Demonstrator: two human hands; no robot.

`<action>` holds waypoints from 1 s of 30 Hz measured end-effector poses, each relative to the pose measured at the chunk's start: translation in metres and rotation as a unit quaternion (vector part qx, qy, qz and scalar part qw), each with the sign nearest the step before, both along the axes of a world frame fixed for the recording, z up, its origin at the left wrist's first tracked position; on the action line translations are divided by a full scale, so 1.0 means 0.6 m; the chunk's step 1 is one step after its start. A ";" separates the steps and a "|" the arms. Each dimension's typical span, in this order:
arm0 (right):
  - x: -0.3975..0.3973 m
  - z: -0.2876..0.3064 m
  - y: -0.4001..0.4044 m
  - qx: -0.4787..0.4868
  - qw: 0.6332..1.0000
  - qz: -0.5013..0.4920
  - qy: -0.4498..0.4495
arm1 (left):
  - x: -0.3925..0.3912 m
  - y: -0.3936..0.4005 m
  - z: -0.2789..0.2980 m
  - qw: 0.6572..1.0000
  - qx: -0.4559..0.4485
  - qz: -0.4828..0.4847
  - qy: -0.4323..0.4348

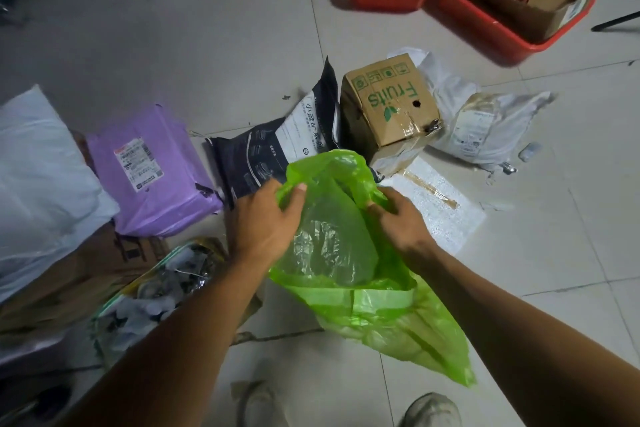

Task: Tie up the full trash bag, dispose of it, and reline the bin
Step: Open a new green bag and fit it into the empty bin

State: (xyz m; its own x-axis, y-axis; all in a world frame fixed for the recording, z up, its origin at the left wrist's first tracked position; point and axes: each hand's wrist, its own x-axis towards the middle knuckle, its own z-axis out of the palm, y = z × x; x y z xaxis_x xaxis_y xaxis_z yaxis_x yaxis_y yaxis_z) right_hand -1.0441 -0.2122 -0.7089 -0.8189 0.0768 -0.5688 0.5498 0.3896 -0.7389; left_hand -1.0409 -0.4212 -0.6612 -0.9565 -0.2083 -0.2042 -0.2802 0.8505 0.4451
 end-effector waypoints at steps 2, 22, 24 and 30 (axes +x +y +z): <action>-0.014 -0.003 0.006 0.032 0.999 0.035 0.023 | 0.000 -0.004 -0.006 0.998 0.002 -0.011 -0.068; -0.041 -0.099 -0.003 0.089 0.955 0.277 0.057 | -0.068 0.006 -0.116 0.968 -0.196 -0.154 -0.041; -0.043 -0.124 -0.009 0.111 0.951 0.284 0.061 | -0.072 -0.006 -0.124 0.972 -0.187 -0.140 -0.025; -0.041 -0.117 -0.010 0.121 0.948 0.263 0.131 | -0.073 -0.023 -0.135 0.984 -0.146 -0.106 0.006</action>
State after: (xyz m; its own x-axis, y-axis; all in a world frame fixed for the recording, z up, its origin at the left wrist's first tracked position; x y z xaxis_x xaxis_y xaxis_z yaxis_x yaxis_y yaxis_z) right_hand -1.0687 -0.2183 -0.7789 -0.8907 -0.2792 -0.3588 0.0423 0.7349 -0.6768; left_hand -1.0849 -0.4349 -0.7425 -0.9868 -0.0522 -0.1536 -0.0793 0.9812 0.1759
